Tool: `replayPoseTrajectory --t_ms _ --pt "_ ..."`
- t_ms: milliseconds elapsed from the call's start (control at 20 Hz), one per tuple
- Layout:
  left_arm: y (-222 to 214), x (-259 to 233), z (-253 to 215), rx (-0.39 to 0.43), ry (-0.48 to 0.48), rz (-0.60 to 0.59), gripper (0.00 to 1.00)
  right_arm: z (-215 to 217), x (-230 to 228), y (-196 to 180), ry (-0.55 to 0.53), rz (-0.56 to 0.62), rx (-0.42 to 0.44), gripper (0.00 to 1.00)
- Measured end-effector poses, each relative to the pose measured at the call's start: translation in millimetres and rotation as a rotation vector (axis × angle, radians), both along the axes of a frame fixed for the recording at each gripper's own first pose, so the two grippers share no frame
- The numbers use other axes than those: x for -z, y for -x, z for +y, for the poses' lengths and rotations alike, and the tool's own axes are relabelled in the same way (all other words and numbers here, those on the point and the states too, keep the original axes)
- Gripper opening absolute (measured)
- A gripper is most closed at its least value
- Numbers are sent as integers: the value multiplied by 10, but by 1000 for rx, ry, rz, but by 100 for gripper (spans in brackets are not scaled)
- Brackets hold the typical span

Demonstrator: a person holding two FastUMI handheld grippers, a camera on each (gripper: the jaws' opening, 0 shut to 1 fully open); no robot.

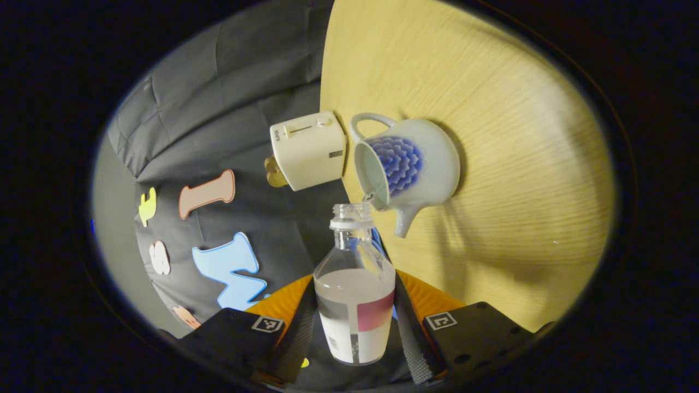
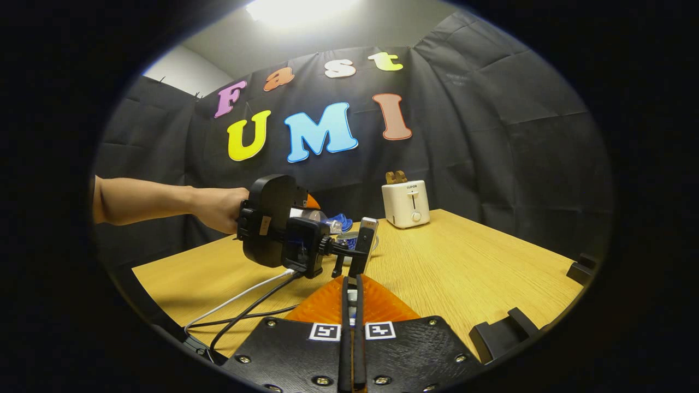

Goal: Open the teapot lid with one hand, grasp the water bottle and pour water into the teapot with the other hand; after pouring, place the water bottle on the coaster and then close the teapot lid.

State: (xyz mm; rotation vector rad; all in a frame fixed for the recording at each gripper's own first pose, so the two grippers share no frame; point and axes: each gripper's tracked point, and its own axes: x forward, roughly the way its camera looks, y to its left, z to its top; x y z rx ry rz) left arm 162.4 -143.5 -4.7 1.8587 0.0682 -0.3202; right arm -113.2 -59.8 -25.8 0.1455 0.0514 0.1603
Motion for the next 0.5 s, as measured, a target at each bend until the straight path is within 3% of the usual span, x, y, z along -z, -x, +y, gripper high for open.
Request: replayPoseTrajectory --t_ms 200,250,500 --pt "-6 6 -1 3 -11 0 85 -20 6 5 -2 5 3 2" --pt "-3 2 -2 5 -19 -2 72 -19 16 4 -2 5 4 2" --pt "-23 -69 -49 25 -92 -24 85 -18 10 7 -2 6 3 2"
